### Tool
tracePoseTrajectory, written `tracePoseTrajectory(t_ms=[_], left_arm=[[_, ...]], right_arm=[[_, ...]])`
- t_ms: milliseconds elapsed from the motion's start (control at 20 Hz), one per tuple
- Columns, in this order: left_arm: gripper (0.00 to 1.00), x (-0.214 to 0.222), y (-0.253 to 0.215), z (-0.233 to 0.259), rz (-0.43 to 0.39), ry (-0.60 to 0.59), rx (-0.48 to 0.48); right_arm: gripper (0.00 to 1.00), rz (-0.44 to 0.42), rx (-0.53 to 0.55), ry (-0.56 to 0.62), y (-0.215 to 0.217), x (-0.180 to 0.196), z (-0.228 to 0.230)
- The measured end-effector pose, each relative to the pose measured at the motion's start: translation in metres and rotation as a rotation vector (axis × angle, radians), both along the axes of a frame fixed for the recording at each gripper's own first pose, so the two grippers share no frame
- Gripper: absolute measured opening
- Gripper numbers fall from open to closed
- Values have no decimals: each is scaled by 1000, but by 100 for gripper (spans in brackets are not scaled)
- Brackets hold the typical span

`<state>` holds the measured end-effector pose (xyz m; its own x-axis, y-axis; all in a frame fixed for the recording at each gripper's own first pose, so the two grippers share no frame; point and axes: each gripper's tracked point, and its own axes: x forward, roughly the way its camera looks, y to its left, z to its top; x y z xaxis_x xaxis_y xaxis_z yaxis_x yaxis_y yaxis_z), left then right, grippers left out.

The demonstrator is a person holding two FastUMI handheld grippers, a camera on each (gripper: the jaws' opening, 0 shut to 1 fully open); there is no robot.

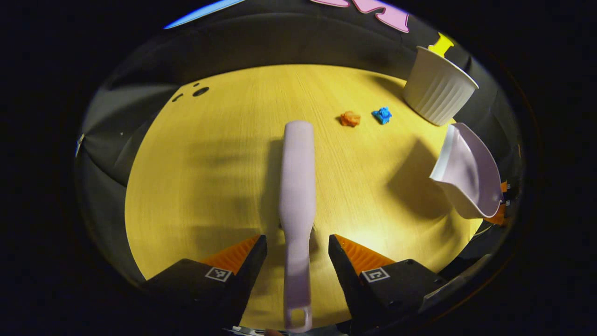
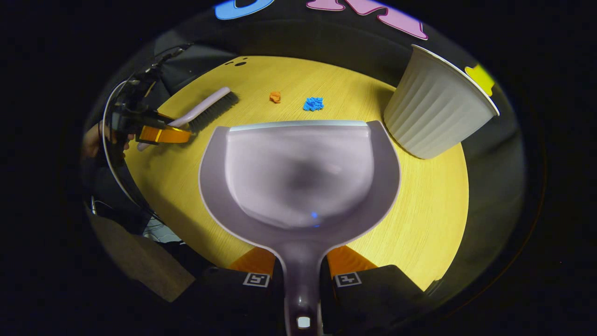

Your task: Pick up the small broom and dustpan from the desktop, sweep the trash into the dustpan with the broom, and then empty the trash into the garbage bin.

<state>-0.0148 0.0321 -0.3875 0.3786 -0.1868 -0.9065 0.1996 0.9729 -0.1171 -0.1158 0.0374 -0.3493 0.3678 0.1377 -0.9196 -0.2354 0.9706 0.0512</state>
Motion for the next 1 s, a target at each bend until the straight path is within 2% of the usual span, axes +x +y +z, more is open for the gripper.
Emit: tracePoseTrajectory(t_ms=[50, 300, 400, 500, 600, 700, 1000], left_arm=[[87, 0, -2, -6, 1, 26, -4], [61, 6, 7, -13, -18, 48, 76], [55, 12, 4, -15, -21, 33, 78], [37, 12, 4, -12, -18, 35, 83], [30, 18, 4, -10, -13, 36, 96], [24, 38, 5, 0, -30, -37, 107], [27, 112, -15, 23, -111, -122, 94]], right_arm=[[36, 3, 1, 4, 0, -3, 2], [36, 11, 4, 31, -3, -2, 0], [35, 14, 6, 36, -6, 0, 0], [36, 24, 7, 47, -10, -1, 3], [36, 40, 4, 74, -12, -2, 4], [36, 66, 9, 114, -11, -3, 4], [36, 82, -14, 217, -19, 9, -14]])
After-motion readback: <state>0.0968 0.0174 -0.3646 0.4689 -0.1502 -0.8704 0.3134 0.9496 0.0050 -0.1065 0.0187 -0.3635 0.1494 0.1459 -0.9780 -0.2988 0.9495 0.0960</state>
